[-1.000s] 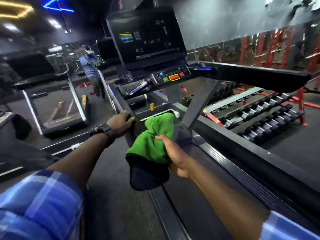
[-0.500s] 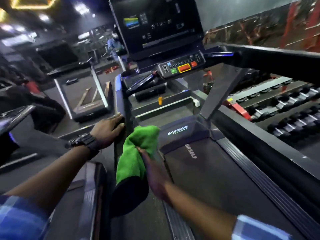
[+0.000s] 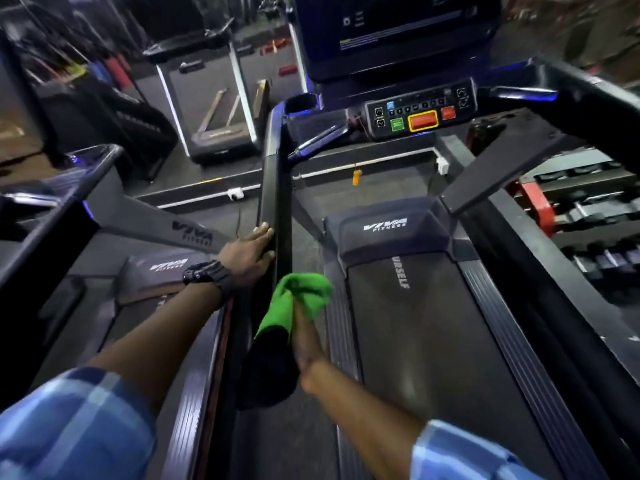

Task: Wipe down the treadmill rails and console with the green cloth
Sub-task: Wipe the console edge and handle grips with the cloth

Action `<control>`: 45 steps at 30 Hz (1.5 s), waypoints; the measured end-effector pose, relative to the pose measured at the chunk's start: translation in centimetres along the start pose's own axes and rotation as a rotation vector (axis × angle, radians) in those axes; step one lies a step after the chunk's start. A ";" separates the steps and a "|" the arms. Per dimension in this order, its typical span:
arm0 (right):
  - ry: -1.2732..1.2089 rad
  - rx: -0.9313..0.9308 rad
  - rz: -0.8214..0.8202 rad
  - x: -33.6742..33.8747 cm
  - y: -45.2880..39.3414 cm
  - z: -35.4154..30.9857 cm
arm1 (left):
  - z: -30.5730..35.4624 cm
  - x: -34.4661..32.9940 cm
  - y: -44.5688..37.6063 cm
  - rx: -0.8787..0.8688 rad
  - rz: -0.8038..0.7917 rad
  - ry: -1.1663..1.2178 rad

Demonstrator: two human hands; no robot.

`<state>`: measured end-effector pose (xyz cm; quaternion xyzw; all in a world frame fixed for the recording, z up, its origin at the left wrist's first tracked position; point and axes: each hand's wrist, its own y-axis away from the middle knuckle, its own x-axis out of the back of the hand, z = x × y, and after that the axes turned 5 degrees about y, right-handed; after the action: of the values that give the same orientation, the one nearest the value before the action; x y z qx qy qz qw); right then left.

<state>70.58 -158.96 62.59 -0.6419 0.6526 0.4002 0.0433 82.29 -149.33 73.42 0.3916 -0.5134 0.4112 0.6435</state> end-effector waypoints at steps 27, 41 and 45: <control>0.403 0.049 0.040 -1.8 -14.9 -11.5 | 3.2 1.0 -3.6 0.347 0.134 0.075; 0.520 0.123 0.081 -3.9 -21.7 -16.4 | 0.0 2.8 -13.2 0.311 0.084 0.079; 0.458 -0.049 0.017 -3.0 -26.0 -16.8 | 0.8 3.1 -13.7 0.305 0.162 0.028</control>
<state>101.50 -162.50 63.55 -0.7114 0.6407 0.2602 -0.1250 95.16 -154.53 75.44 0.4361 -0.4659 0.5403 0.5485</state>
